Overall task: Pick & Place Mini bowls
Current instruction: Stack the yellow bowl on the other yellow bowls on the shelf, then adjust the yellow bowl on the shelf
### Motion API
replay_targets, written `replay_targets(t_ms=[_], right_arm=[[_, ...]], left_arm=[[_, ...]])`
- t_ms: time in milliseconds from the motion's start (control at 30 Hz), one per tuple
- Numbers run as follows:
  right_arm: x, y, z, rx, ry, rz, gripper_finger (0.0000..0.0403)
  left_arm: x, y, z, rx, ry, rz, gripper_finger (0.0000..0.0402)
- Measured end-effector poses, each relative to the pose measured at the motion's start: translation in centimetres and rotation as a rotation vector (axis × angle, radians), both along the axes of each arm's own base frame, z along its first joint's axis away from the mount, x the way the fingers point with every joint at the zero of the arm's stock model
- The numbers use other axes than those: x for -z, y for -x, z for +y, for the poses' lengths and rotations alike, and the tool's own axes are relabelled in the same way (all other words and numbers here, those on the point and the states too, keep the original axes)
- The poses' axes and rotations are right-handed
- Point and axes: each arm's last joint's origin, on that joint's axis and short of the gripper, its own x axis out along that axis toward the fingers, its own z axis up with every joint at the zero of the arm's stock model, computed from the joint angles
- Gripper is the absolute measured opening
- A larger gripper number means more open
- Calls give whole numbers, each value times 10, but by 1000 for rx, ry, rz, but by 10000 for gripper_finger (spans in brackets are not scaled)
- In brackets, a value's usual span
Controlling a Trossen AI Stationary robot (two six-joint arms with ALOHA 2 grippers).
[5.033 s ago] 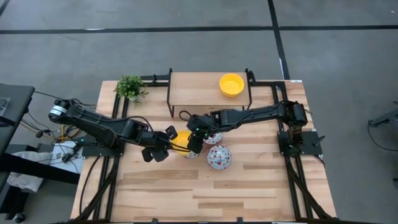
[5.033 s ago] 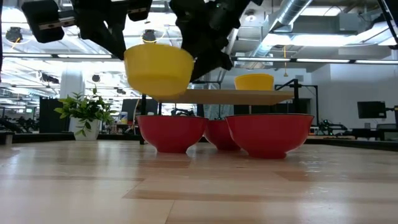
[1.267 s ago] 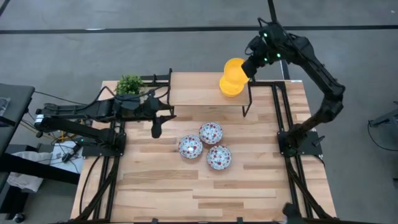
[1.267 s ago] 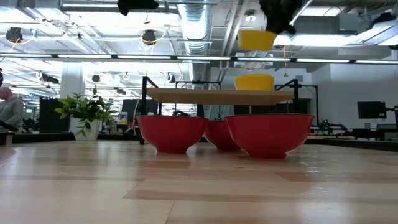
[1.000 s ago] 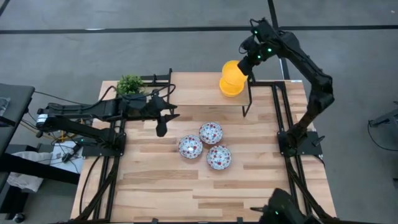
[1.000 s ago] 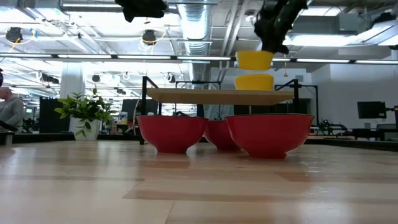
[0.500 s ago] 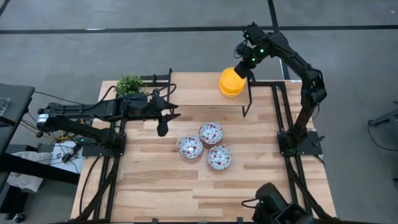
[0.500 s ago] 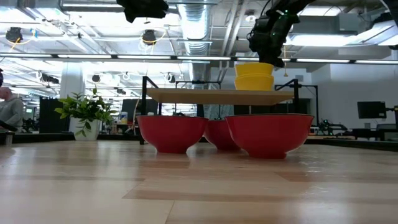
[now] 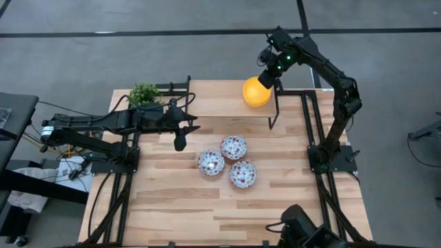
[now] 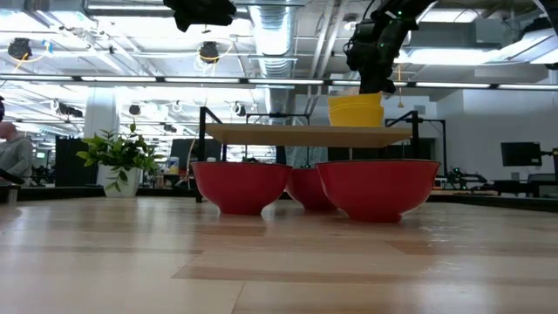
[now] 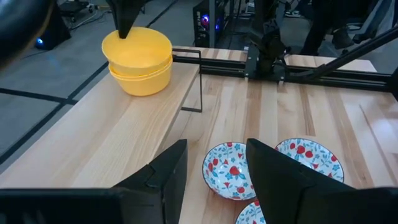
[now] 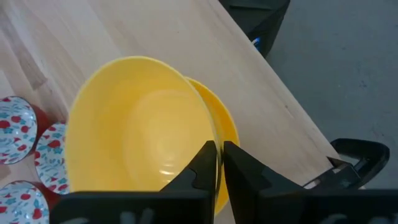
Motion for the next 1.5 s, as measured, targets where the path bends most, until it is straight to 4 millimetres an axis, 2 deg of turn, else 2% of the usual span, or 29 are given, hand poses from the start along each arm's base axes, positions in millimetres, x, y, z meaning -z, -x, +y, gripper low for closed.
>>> replay_targets(t_ms=[600, 1100, 1267, 1500], right_arm=[[1, 0, 1, -5, 31, 52, 70], [0, -3, 10, -73, 28, 83, 112], [-7, 0, 13, -72, 40, 108, 113], [-30, 6, 17, -50, 93, 129, 113]], left_arm=[[0, 0, 0, 0, 0, 1, 163], [18, 0, 0, -1, 4, 46, 163], [18, 0, 0, -1, 3, 45, 163], [17, 0, 0, 0, 1, 43, 163]])
